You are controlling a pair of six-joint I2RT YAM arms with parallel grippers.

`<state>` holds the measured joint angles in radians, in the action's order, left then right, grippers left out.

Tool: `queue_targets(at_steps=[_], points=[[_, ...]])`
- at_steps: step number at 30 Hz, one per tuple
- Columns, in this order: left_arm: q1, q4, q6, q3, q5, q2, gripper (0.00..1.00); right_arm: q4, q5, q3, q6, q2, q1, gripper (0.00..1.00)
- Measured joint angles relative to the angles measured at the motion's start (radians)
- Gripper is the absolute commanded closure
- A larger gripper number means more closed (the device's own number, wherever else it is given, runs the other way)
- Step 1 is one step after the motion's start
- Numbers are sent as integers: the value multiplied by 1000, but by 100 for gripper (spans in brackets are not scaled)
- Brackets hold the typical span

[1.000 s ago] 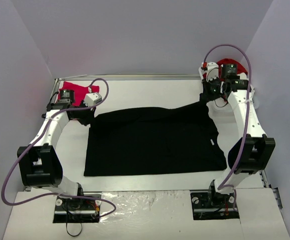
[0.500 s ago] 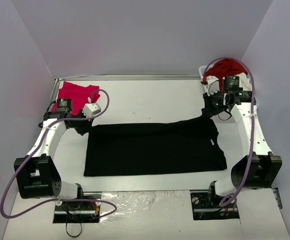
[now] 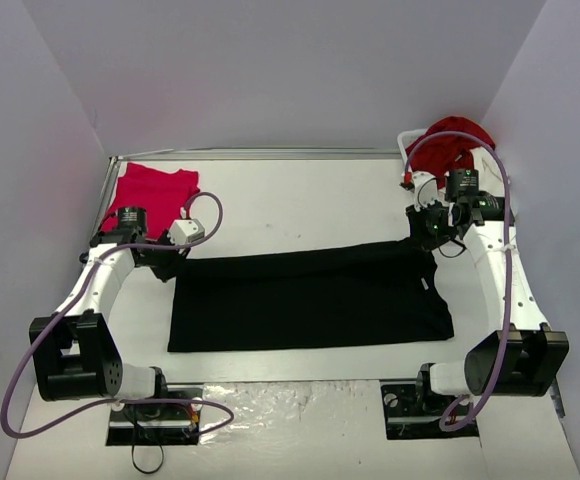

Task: Fold and stack the t-shirts
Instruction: Fold the other side of the tshirt into a rectangle

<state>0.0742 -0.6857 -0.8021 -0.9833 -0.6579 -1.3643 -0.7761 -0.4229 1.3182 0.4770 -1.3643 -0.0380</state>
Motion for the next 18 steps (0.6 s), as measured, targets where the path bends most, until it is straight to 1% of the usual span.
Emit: queue_targets(at_steps=[8,18], points=[[0,-18,-27,6,0,13,98,-16,0,-61,0,32,0,100],[0,-45,-48,33,0,37,98,-32,0,-72,5,67,0,100]])
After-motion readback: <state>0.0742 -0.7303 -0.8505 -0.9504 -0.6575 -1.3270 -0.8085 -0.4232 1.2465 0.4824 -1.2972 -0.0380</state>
